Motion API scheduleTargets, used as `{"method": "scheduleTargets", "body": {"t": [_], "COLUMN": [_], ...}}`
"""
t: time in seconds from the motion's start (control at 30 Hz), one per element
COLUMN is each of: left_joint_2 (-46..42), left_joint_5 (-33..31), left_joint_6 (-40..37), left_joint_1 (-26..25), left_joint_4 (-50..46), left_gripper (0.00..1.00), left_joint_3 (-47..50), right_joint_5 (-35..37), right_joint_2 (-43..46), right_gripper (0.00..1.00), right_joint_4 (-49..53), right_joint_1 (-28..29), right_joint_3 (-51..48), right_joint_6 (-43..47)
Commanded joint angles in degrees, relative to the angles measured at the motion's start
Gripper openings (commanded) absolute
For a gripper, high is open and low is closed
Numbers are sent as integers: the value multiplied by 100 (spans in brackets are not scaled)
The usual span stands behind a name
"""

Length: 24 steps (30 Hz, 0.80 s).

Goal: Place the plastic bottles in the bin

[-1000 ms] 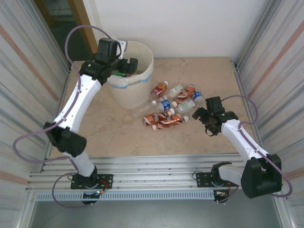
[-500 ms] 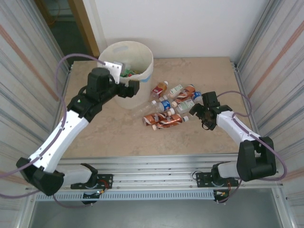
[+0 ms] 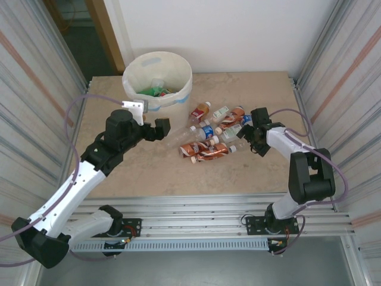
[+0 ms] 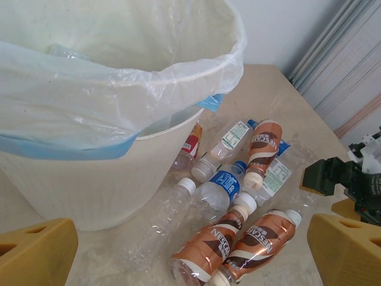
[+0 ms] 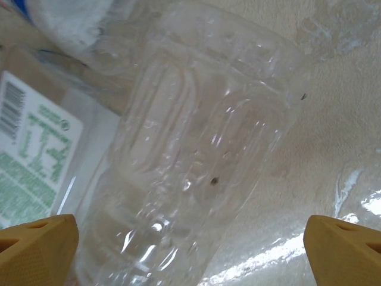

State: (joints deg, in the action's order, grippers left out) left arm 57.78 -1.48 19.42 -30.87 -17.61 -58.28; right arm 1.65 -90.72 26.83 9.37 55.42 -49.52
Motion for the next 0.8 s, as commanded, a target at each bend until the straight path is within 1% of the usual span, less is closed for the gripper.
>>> {"method": "scheduleTargets", "body": {"t": [0.0, 0.27, 0.53, 0.67, 0.77], "left_joint_2": [-93, 135, 353, 340, 318], "left_joint_5": [-3, 108, -65, -162, -351], "left_joint_6": [242, 334, 413, 535, 596], "left_joint_1": [-20, -17, -16, -16, -17], "left_joint_4": [287, 372, 214, 240, 240], "left_gripper": [99, 99, 99, 99, 99], "left_joint_3": [106, 98, -74, 22, 90], "right_joint_5": [-168, -286, -288, -222, -171], "right_joint_2": [-233, -461, -480, -403, -360], "right_gripper": [94, 89, 87, 87, 87], "right_joint_4": [-67, -169, 82, 125, 180], "right_joint_1": [-62, -102, -97, -86, -66], "right_joint_3": [147, 97, -44, -226, -286], "right_joint_6": [-47, -32, -47, -38, -1]}}
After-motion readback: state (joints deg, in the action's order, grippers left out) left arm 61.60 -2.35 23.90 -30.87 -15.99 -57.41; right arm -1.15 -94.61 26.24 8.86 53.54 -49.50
